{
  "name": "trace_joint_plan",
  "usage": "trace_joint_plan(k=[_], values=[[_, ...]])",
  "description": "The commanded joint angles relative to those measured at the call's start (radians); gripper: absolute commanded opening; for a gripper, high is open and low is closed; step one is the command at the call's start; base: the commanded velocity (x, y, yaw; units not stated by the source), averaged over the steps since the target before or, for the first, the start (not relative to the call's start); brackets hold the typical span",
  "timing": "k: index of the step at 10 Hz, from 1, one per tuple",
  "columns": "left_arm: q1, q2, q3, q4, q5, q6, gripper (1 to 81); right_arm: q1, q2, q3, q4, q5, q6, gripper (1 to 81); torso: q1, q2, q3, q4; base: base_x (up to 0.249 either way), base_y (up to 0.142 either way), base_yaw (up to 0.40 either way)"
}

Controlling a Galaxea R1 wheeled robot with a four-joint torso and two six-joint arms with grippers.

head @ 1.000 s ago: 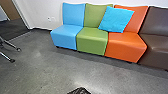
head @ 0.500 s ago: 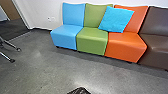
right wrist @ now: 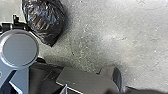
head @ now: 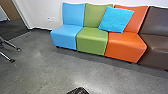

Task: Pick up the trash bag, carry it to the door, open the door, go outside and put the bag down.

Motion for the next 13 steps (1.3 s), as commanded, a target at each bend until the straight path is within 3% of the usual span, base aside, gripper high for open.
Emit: trace_joint_plan(k=[1, 4, 5, 9, 11, 13], values=[[-0.093, -0.008, -0.003, 0.003, 0.051, -0.008, 1.0, 0.056, -0.06, 0.024, 0.018, -0.054, 0.002, 81.1, 0.0, 0.0, 0.0, 0.0, 0.0, 0.0, 0.0], [-0.079, -0.005, -0.003, 0.001, 0.054, -0.007, 1.0, 0.056, -0.058, 0.021, 0.019, -0.054, 0.002, 81.1, 0.0, 0.0, 0.0, 0.0, 0.0, 0.0, 0.0], [-0.077, -0.005, 0.0, 0.001, 0.058, -0.007, 1.0, 0.056, -0.058, 0.019, 0.019, -0.054, 0.002, 81.1, -0.064, 0.1, 0.0, 0.0, 0.0, 0.0, 0.0], [-0.062, -0.014, 0.017, 0.009, 0.086, -0.005, 1.0, 0.039, -0.043, 0.0, 0.019, -0.052, 0.002, 81.1, -0.112, 0.177, 0.0, 0.0, 0.0, 0.0, 0.0], [-0.06, -0.05, 0.077, -0.003, 0.111, -0.005, 1.0, 0.014, -0.022, -0.026, 0.019, -0.045, 0.0, 81.1, -0.154, 0.245, 0.1, 0.0, 0.0, 0.0, 0.0], [-0.054, -0.098, 0.158, -0.014, 0.111, -0.007, 1.0, 0.001, -0.002, -0.04, 0.016, -0.04, 0.0, 81.1, -0.185, 0.294, 0.133, 0.0, 0.0, 0.0, 0.0]])
